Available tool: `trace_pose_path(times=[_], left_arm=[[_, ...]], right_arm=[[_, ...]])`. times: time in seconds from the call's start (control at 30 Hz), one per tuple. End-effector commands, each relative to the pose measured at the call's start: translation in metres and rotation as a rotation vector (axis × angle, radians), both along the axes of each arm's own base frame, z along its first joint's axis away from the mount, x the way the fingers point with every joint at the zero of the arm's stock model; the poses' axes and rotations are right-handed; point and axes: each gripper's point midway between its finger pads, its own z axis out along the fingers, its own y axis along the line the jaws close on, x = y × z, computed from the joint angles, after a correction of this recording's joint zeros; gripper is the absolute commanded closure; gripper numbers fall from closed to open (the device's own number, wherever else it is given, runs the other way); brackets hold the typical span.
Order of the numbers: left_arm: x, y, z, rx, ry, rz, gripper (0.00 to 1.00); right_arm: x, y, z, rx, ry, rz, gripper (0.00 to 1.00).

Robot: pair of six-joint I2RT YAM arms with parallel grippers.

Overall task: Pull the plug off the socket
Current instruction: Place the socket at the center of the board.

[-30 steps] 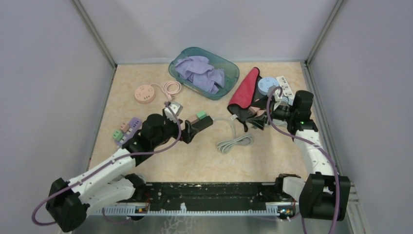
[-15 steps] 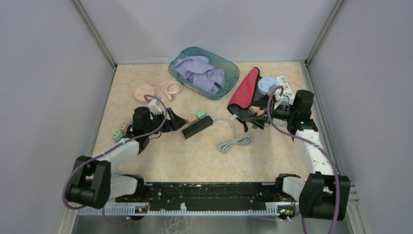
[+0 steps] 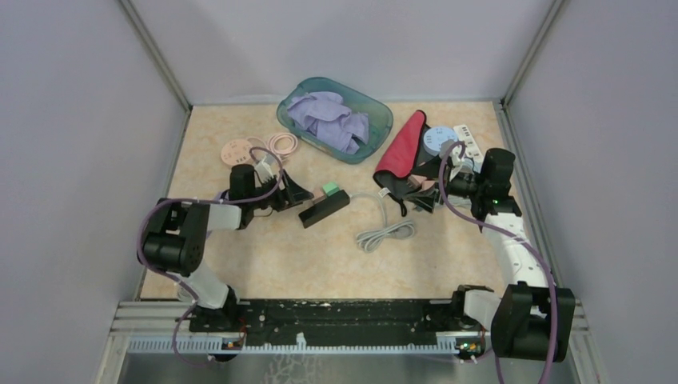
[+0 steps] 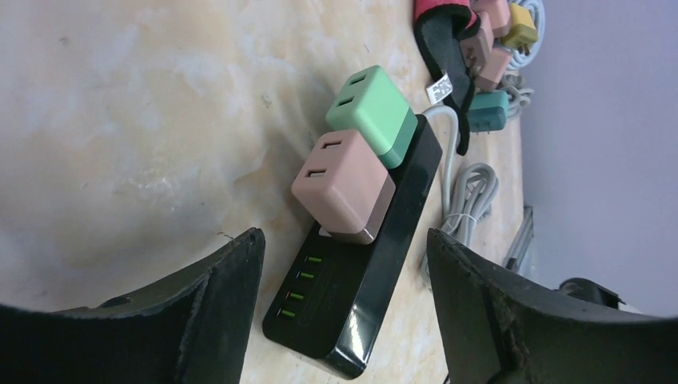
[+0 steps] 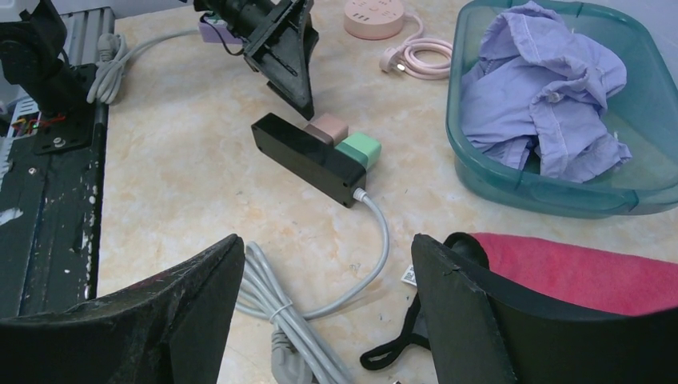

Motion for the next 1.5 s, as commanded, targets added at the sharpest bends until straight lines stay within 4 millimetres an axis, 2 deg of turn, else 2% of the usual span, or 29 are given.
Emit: trace_pose_path(times=[0.0, 0.23, 0.57, 0.73, 0.8, 0.93, 1.13, 1.23, 1.33, 1.47], left_arm=[[0.007, -0.012, 0.011, -0.093, -0.026, -0.068, 0.22], [0.01, -0.016, -0.009, -0.104, 0.041, -0.069, 0.3], [0.013, -0.033, -0.021, -0.14, 0.076, -0.119, 0.37], [0.016, -0.037, -0.02, -0.166, 0.078, -0.13, 0.5], [0.017, -0.039, -0.018, -0.17, 0.077, -0.144, 0.59], [0.016, -0.045, -0.003, -0.156, 0.008, -0.192, 0.73], [-0.002, -0.056, 0.021, -0.08, -0.177, -0.271, 0.82], [-0.017, -0.063, 0.022, 0.005, -0.284, -0.299, 0.85], [-0.032, -0.074, 0.012, 0.179, -0.414, -0.325, 0.86], [-0.046, -0.076, 0.009, 0.302, -0.536, -0.305, 0.87]], right_arm=[[0.0, 0.001, 0.009, 0.005, -0.057, 0.029, 0.23], [-0.001, 0.001, 0.009, 0.006, -0.058, 0.033, 0.23], [-0.001, 0.001, 0.01, 0.007, -0.059, 0.034, 0.23], [-0.002, 0.001, 0.01, 0.008, -0.06, 0.036, 0.23], [-0.002, 0.002, 0.011, 0.008, -0.062, 0.037, 0.23], [-0.002, 0.002, 0.011, 0.007, -0.063, 0.037, 0.23], [-0.002, 0.002, 0.011, 0.008, -0.063, 0.038, 0.23], [-0.002, 0.002, 0.011, 0.008, -0.063, 0.038, 0.23], [-0.002, 0.001, 0.01, 0.008, -0.06, 0.038, 0.23], [-0.002, 0.002, 0.009, 0.01, -0.058, 0.041, 0.23]])
